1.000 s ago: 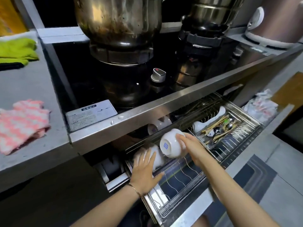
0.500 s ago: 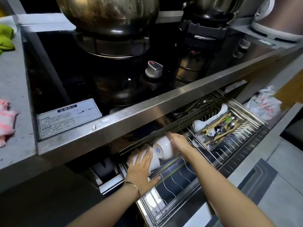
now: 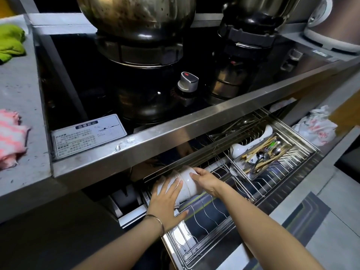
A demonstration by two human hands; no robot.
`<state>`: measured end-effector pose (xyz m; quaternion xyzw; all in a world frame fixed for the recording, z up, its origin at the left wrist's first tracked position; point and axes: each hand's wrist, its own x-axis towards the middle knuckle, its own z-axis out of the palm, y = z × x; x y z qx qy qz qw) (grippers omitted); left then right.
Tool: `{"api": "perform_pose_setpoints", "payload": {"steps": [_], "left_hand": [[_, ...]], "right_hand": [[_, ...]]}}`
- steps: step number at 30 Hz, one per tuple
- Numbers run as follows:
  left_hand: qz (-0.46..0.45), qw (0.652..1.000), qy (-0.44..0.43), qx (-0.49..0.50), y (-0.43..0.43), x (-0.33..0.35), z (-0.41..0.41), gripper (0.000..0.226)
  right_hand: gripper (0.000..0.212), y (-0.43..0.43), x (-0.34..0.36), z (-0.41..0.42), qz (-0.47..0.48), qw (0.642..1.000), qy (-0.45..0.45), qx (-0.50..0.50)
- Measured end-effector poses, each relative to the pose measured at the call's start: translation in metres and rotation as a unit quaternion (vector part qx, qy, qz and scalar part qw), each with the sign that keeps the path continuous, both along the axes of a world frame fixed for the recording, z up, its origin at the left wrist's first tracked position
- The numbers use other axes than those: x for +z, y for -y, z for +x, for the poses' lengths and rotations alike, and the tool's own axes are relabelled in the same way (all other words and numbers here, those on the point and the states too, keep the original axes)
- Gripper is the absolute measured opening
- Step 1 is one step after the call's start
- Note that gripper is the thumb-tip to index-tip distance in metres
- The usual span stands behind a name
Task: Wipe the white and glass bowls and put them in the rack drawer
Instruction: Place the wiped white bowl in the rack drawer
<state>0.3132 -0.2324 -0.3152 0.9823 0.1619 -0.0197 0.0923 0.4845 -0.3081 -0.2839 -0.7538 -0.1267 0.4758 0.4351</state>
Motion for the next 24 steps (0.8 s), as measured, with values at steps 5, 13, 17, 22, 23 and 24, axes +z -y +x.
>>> {"api": "perform_pose_setpoints", "payload": {"steps": [5, 13, 17, 22, 23, 24], "left_hand": [[-0.012, 1.0, -0.021, -0.001, 0.001, 0.005, 0.005, 0.078], [-0.046, 0.996, -0.074, -0.006, -0.002, 0.02, 0.018, 0.107], [-0.041, 0.995, -0.096, -0.005, -0.004, 0.021, 0.017, 0.093], [-0.061, 0.99, -0.124, -0.003, -0.005, 0.029, 0.02, 0.079], [-0.067, 0.99, -0.126, -0.004, -0.007, 0.034, 0.021, 0.075], [-0.069, 0.99, -0.125, -0.006, -0.009, 0.039, 0.023, 0.07]], "right_hand": [[0.03, 0.004, -0.003, 0.003, 0.003, 1.0, 0.022, -0.007], [0.029, 0.01, -0.005, 0.011, 0.005, 0.999, 0.046, -0.017], [0.029, 0.009, -0.005, 0.013, -0.003, 0.999, 0.048, -0.012], [0.029, 0.008, 0.001, 0.012, -0.035, 0.996, 0.087, -0.006], [0.028, 0.008, 0.004, 0.011, -0.042, 0.994, 0.103, -0.006], [0.027, 0.01, 0.007, 0.012, -0.048, 0.991, 0.122, -0.006]]}}
